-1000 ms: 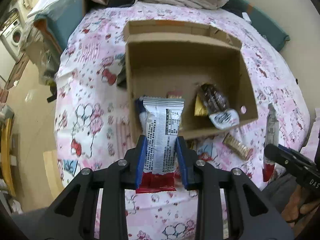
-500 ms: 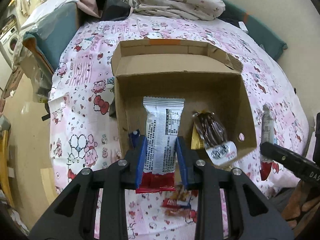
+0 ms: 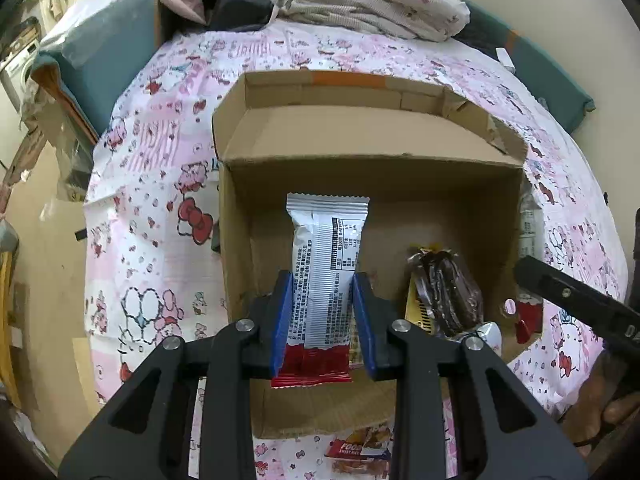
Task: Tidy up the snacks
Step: 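Carry both held snacks over the box and lower them inside, then open the right gripper then the left gripper to release the snacks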
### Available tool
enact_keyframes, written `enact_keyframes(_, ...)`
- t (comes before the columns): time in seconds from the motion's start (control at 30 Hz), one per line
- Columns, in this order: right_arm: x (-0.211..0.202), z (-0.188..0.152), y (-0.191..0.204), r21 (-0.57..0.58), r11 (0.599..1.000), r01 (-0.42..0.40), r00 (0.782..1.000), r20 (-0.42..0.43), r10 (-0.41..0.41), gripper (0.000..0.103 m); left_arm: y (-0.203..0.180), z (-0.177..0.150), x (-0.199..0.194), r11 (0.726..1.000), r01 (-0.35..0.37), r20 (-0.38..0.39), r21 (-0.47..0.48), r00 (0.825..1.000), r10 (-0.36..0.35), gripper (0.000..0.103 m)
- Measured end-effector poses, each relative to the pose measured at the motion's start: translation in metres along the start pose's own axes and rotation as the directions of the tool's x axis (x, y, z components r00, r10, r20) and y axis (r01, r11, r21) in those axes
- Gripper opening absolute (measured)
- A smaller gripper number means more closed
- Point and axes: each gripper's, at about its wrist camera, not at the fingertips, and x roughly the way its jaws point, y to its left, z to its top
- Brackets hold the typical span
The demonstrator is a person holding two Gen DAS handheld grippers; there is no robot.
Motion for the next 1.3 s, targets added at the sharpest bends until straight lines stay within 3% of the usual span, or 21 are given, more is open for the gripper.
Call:
enact_keyframes(0.43,0.032,-0.015,-0.018,0.017,0.999,0.050,0.996,-0.072,-0.049,0.033,-0.002,-0.009,0.017,0.997,-0.031,0.020,0.071,0.999,0.030,0.026)
enact_keyframes(0.83,0.038,-0.015,-0.017,0.032,0.999,0.010,0.997,-0.071,-0.008,0.035,-0.002,-0.011,0.018,0.998,-0.019,0.004,0.058,1.000,0.018,0.028)
enact_keyframes(0.93,0.039,-0.014,-0.017,0.042,0.999,0.001,0.997,-0.075,0.002,0.038,-0.002,-0.012,0.017,0.998,-0.006,0.008,0.055,1.000,0.006,0.037)
enact_keyframes(0.97,0.038,-0.014,-0.018,0.046,0.999,0.002,0.998,-0.071,0.001,0.049,-0.003,-0.012,0.016,0.998,-0.005,0.013,0.057,1.000,0.004,0.039)
enact_keyframes(1.0,0.036,-0.014,-0.017,0.050,0.999,-0.005,0.998,-0.061,0.008,0.068,-0.003,-0.013,0.014,0.999,-0.010,0.024,0.054,1.000,0.009,0.042)
enact_keyframes(1.07,0.032,-0.012,-0.016,0.046,0.999,-0.014,0.999,-0.037,0.016,0.078,-0.003,-0.013,0.012,0.999,-0.017,0.031,0.038,0.999,0.015,0.069)
enact_keyframes(1.13,0.029,-0.010,-0.016,0.048,0.999,-0.012,1.000,-0.026,0.014,0.081,-0.001,-0.013,0.010,1.000,-0.004,0.035,0.010,0.999,0.004,0.085)
enact_keyframes(1.3,0.026,-0.010,-0.019,0.066,0.998,-0.009,1.000,-0.017,0.010,0.081,0.000,-0.014,0.008,1.000,0.026,0.031,0.002,0.999,-0.026,0.088)
